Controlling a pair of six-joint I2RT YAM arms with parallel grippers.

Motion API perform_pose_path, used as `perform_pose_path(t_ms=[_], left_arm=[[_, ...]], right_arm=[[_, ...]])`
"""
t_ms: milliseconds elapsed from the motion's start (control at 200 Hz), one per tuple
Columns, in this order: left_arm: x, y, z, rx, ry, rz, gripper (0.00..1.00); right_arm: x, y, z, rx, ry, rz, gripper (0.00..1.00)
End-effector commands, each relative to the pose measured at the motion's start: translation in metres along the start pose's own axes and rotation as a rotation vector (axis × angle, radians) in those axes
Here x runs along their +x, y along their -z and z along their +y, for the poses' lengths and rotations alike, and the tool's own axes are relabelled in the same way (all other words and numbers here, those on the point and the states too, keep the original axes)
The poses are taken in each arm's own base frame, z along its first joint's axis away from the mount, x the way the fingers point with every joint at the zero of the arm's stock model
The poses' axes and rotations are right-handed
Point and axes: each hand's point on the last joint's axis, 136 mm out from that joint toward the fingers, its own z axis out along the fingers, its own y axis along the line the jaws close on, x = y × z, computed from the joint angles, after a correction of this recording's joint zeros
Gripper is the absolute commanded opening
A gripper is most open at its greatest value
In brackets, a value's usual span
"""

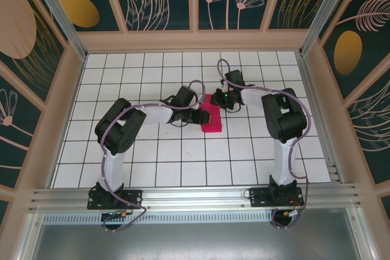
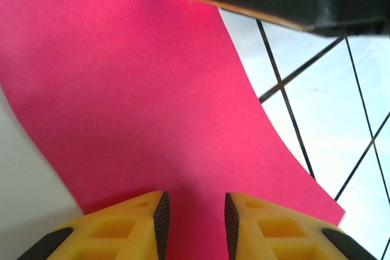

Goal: Fold a paper plane with a square sheet of paper (fold left side to right side)
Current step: First fold the square sheet of paper in half at the center of the table.

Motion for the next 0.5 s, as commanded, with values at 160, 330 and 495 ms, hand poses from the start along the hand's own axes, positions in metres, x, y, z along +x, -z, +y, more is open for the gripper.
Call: perform_pose_path(t_ms=[160,330,495], left_arm=[[0.038,0.005,-0.005,0.012,-0.007,0.087,0.33],[0.045,0.004,-0.011,0.023,-0.011,0.095,0.34],[0.054,0.004,-0.012,0.021,-0.01,0.106,0.34]], right_arm=[[0.035,-0.019,-0.04,0.137,-0.054,0.107,0.2],[0.036,-0.019,-0.04,0.137,-0.056,0.108,0.2],[0.035,-0.019,-0.04,0.137,-0.056,0.107,0.2]])
